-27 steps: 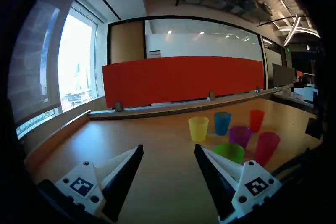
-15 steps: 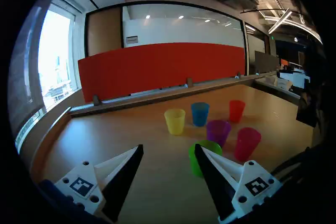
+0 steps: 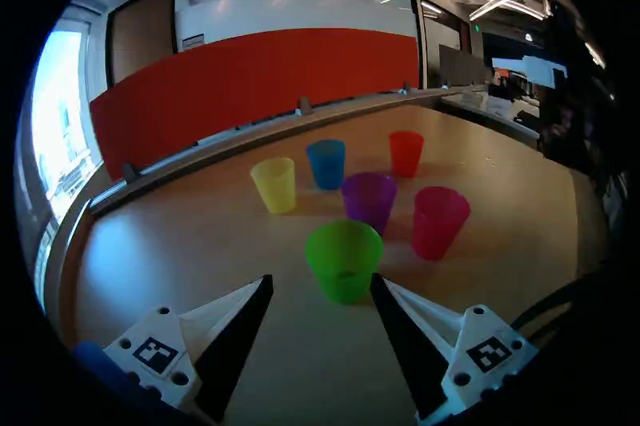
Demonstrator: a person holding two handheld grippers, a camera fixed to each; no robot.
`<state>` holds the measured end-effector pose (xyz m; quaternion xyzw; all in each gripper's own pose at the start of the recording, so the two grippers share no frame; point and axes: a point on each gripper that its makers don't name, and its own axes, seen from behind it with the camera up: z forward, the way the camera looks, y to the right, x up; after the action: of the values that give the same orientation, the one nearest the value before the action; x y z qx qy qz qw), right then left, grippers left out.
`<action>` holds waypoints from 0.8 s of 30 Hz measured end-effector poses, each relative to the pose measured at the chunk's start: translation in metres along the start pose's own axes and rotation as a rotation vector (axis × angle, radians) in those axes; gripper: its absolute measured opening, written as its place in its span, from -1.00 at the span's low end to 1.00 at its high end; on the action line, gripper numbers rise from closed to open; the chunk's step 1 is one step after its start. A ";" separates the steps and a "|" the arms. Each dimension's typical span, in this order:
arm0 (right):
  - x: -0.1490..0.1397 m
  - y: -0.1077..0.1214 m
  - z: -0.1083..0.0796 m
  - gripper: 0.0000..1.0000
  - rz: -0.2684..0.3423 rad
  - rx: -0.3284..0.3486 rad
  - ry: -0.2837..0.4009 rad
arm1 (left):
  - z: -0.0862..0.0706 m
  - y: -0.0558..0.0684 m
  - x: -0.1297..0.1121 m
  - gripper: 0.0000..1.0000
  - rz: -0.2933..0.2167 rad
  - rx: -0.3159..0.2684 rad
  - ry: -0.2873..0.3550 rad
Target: Pour water
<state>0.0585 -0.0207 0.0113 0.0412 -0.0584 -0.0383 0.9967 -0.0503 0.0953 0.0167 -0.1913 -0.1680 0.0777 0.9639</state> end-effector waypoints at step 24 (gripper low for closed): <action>0.002 -0.001 0.009 0.99 -0.018 -0.019 -0.029 | 0.045 0.017 -0.026 0.81 0.068 -0.105 -0.110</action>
<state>0.0592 -0.0227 0.0208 0.0317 -0.0722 -0.0482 0.9957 -0.0916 0.1203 0.0412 -0.2424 -0.2180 0.1118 0.9387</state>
